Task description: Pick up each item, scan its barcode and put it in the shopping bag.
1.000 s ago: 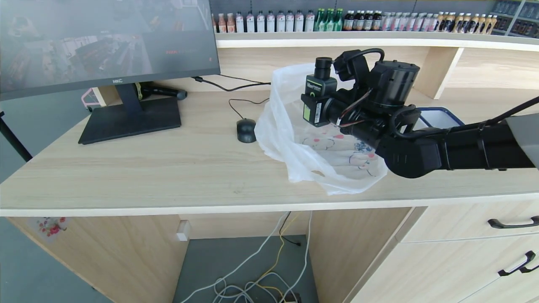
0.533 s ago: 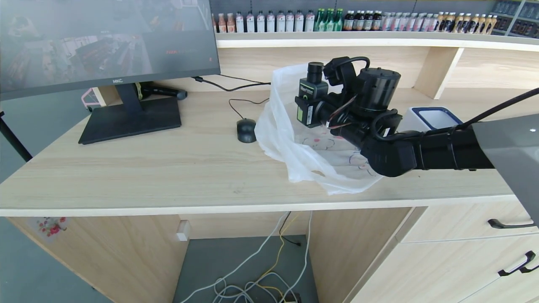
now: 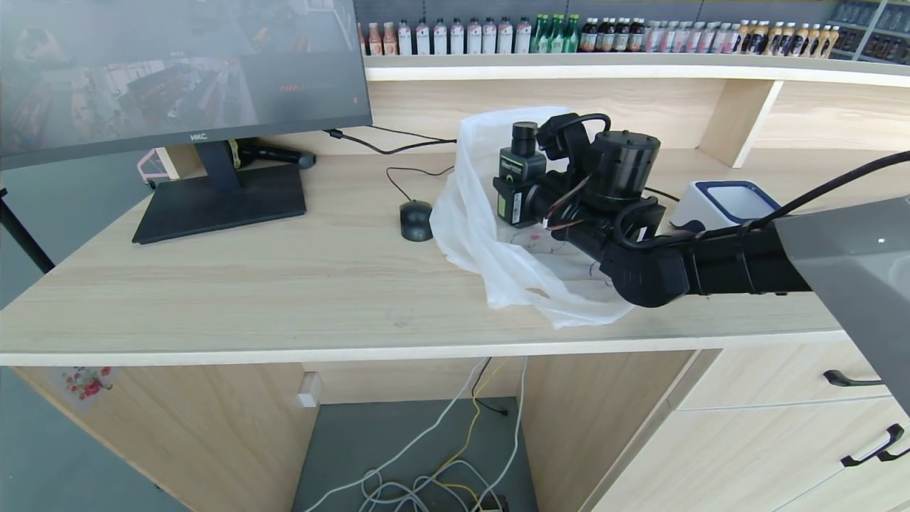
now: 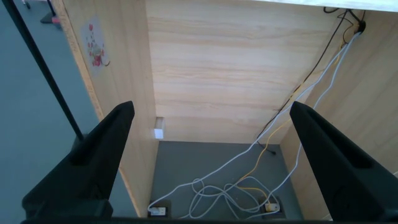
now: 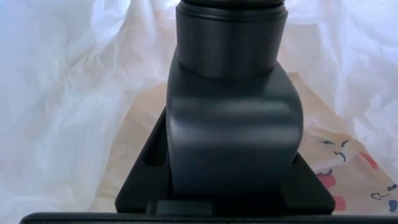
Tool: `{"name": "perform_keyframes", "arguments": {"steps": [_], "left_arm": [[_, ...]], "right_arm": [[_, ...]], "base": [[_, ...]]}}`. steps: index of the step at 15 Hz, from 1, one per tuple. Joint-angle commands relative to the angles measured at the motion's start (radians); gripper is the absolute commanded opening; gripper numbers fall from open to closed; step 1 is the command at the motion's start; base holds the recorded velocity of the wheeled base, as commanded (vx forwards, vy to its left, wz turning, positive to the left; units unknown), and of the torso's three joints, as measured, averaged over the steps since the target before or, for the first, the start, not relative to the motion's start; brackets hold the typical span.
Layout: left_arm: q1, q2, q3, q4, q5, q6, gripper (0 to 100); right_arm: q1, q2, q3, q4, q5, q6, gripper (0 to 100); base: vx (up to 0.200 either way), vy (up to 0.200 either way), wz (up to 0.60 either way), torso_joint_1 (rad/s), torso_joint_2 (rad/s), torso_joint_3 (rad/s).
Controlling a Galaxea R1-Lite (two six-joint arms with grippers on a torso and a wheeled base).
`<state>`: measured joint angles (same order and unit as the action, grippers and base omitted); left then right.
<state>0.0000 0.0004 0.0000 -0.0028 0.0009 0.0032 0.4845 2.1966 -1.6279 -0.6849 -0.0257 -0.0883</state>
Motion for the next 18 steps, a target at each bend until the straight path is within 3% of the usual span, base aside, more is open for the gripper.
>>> {"name": "perform_keyframes", "arguments": {"steps": [1,6,18], "left_arm": [[0.0,0.0,0.0,0.0,0.001,0.0,100],[0.0,0.0,0.0,0.0,0.001,0.0,100],[0.0,0.0,0.0,0.0,0.001,0.0,100]], "right_arm": [[0.002,0.012,0.002,-0.019,0.0,-0.001,0],[0.009,0.02,0.072,-0.102,-0.002,-0.002,0],[0.009,0.029,0.075,-0.102,-0.002,-0.002,0]], "base": [[0.0,0.0,0.0,0.0,0.0,0.0],[0.0,0.0,0.0,0.0,0.0,0.0],[0.0,0.0,0.0,0.0,0.0,0.0]]}}
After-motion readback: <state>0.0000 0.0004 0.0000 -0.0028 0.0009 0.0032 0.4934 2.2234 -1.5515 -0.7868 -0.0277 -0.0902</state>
